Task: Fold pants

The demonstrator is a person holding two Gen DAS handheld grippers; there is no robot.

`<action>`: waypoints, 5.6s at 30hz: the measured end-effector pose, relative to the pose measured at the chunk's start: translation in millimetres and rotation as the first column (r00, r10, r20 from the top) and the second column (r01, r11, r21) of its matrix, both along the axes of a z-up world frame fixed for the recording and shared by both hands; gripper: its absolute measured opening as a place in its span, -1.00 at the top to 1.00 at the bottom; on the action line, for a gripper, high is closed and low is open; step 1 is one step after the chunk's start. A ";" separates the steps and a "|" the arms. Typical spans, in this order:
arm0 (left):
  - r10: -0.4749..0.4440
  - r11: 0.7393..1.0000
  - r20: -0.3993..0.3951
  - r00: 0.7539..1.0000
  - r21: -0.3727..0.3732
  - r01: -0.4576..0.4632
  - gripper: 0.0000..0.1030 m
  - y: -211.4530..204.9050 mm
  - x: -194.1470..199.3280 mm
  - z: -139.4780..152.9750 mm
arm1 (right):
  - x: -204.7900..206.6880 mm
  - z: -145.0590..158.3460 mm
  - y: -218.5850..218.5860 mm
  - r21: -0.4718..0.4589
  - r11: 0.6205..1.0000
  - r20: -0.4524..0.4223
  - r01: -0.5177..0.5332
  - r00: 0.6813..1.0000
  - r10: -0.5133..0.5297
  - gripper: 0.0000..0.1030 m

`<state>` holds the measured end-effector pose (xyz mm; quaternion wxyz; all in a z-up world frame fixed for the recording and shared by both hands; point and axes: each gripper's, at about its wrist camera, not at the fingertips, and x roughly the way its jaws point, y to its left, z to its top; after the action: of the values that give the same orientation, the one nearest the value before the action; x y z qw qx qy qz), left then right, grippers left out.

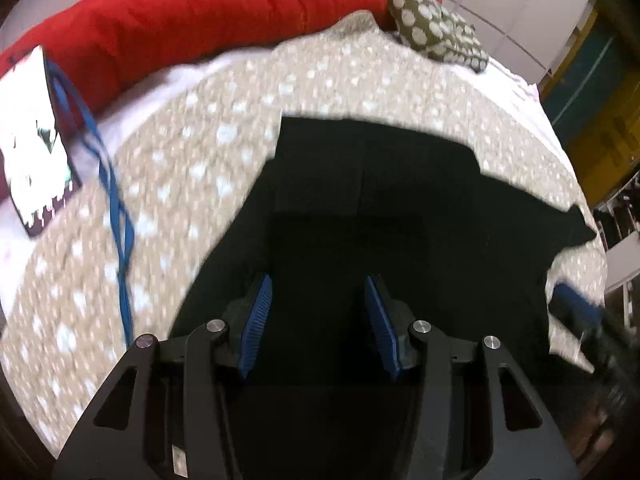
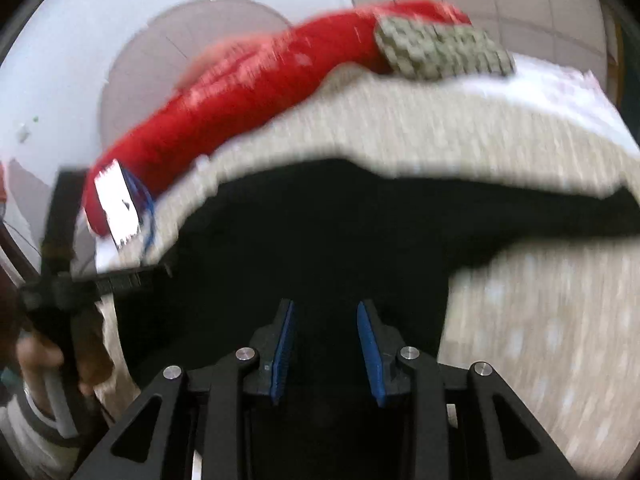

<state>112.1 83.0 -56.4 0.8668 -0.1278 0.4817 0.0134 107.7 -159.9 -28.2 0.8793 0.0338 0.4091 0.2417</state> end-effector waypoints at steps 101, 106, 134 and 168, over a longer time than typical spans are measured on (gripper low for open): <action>-0.094 0.963 -0.011 0.995 -0.256 0.089 -0.32 3.1 -102.4 6.3 | -196.6 18.5 -139.1 0.291 0.938 -0.084 0.187 0.982 -0.170 0.42; -0.120 0.949 -0.017 0.993 -0.296 0.110 -0.32 -15.4 -101.5 2.2 | -160.0 2.8 -80.7 0.255 0.959 -0.071 0.123 0.992 -0.108 0.42; -0.005 0.906 0.021 1.000 -0.423 0.014 -0.29 18.8 -92.6 17.5 | -101.0 -6.9 -27.0 0.615 0.786 -0.124 0.056 0.992 0.026 1.00; 0.035 0.949 0.083 0.996 -0.315 -0.007 -0.30 32.5 -90.8 36.1 | -106.4 -50.0 37.7 0.443 0.897 -0.289 -0.001 0.946 0.144 0.43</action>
<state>21.2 115.5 -20.3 0.8555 -0.2700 0.4378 -0.0600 1.4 -122.2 -78.2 0.7629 0.2526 0.4801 0.3517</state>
